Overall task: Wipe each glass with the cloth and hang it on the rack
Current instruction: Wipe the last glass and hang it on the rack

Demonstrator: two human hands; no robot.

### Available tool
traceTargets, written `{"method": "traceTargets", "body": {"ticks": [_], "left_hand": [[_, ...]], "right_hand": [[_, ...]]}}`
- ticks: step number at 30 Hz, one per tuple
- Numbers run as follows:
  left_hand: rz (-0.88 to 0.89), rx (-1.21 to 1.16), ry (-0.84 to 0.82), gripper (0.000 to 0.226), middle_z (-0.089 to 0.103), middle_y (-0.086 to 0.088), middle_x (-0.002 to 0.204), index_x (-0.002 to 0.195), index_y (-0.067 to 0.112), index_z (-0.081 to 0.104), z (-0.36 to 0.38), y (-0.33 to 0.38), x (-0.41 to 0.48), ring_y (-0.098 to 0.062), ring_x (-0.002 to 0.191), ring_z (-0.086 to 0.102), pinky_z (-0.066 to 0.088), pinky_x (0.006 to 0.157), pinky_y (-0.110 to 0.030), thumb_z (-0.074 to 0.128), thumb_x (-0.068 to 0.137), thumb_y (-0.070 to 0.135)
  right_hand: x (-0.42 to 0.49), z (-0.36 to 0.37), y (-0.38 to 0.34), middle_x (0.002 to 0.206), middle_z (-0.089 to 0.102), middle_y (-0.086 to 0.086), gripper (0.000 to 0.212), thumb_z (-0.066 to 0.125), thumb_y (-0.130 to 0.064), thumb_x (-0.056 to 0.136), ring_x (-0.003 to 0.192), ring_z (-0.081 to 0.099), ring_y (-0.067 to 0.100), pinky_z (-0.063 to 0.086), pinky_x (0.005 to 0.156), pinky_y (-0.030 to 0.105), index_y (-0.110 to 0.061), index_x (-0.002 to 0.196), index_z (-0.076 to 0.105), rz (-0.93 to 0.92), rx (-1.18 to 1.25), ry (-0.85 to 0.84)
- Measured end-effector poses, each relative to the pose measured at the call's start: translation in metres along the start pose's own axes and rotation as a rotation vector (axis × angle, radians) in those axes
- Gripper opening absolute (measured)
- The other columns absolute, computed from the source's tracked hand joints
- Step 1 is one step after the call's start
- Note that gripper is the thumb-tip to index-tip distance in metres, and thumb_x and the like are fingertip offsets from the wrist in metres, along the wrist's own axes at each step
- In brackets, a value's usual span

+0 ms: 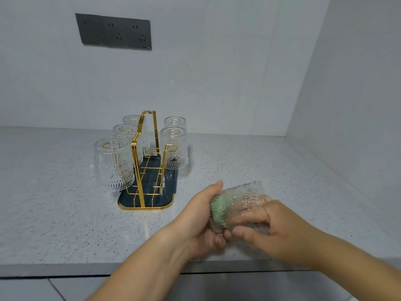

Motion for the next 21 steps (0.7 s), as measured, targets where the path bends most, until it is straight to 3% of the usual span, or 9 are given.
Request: {"method": "traceTargets", "body": {"ticks": [2,5,8,10,11,13,15,17,21], "left_hand": [[0.096,0.055,-0.054,0.074,0.064,-0.005,0.066,0.08,0.016,0.081,0.003,0.003,-0.002,-0.014,0.047,0.054,0.041,0.04,-0.019,0.039,0.097,0.074],[0.406,0.16,-0.014,0.067,0.065,-0.007,0.086,0.113,0.014,0.069,-0.003,0.009,0.0,-0.017,0.063,0.061,0.05,0.046,-0.028,0.053,0.09,0.075],[0.787,0.428,0.141,0.043,0.063,0.006,0.092,0.115,0.027,0.057,-0.01,0.016,-0.006,-0.012,0.073,0.06,0.049,0.056,-0.027,0.054,0.089,0.061],[0.932,0.533,0.266,0.035,0.061,0.012,0.084,0.107,0.021,0.056,-0.011,0.02,-0.014,-0.006,0.071,0.057,0.048,0.06,-0.023,0.048,0.095,0.053],[0.917,0.506,0.313,0.035,0.06,0.011,0.079,0.1,0.017,0.057,-0.012,0.022,-0.016,-0.006,0.066,0.056,0.047,0.056,-0.024,0.047,0.097,0.051],[0.614,0.287,0.292,0.046,0.058,0.002,0.065,0.084,0.012,0.06,-0.007,0.02,-0.012,-0.013,0.049,0.052,0.037,0.039,-0.025,0.048,0.1,0.053],[0.22,0.047,0.192,0.061,0.058,-0.004,0.056,0.065,0.014,0.071,-0.003,0.007,-0.007,-0.016,0.038,0.046,0.028,0.034,-0.018,0.048,0.101,0.057],[0.031,-0.037,0.101,0.068,0.059,-0.006,0.054,0.057,0.013,0.075,0.001,0.002,-0.009,-0.014,0.032,0.043,0.027,0.029,-0.013,0.046,0.101,0.057],[0.022,0.052,-0.086,0.075,0.067,-0.007,0.067,0.085,0.015,0.082,0.005,0.004,-0.014,-0.014,0.043,0.055,0.039,0.034,-0.018,0.036,0.098,0.073]], "right_hand": [[0.003,-0.006,0.001,0.098,0.079,-0.016,0.019,0.063,-0.018,0.1,0.098,0.072,-0.001,0.051,0.092,0.017,-0.021,0.099,0.082,0.099,0.226,0.065],[0.008,-0.017,-0.002,0.071,0.075,-0.016,0.034,0.054,-0.028,0.104,0.07,0.07,0.001,0.047,0.07,0.01,-0.025,0.081,0.08,0.236,0.462,0.125],[0.012,-0.012,0.003,0.092,0.078,0.006,0.034,0.062,-0.05,0.095,0.087,0.067,0.036,0.039,0.073,0.034,-0.021,0.096,0.08,0.35,0.715,0.11],[0.013,-0.004,0.002,0.092,0.076,0.006,0.038,0.065,-0.052,0.092,0.089,0.066,0.029,0.046,0.072,0.036,-0.017,0.095,0.081,0.356,0.801,0.105],[0.012,-0.001,0.002,0.09,0.077,0.002,0.037,0.06,-0.047,0.094,0.089,0.071,0.021,0.054,0.078,0.036,-0.017,0.094,0.081,0.348,0.796,0.087],[0.006,-0.003,-0.008,0.088,0.079,-0.008,0.034,0.051,-0.033,0.104,0.087,0.074,0.004,0.056,0.086,0.028,-0.018,0.096,0.08,0.225,0.603,0.053],[0.001,-0.004,-0.022,0.111,0.075,-0.018,0.026,0.052,-0.036,0.106,0.107,0.068,0.0,0.046,0.1,0.027,-0.027,0.115,0.074,-0.058,0.064,0.015],[-0.004,0.0,-0.018,0.127,0.066,-0.026,0.031,0.047,-0.052,0.103,0.121,0.058,-0.002,0.037,0.11,0.033,-0.043,0.128,0.063,-0.186,-0.331,-0.038],[-0.005,-0.008,-0.013,0.12,0.071,-0.024,0.027,0.051,-0.036,0.105,0.116,0.062,-0.003,0.042,0.104,0.024,-0.03,0.116,0.075,-0.125,-0.078,0.055]]}}
Point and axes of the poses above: each hand's wrist, its own x-axis towards the middle knuckle, its own z-axis out of the palm, y = z × x, the point moved 5 cm from there along x, towards the middle knuckle
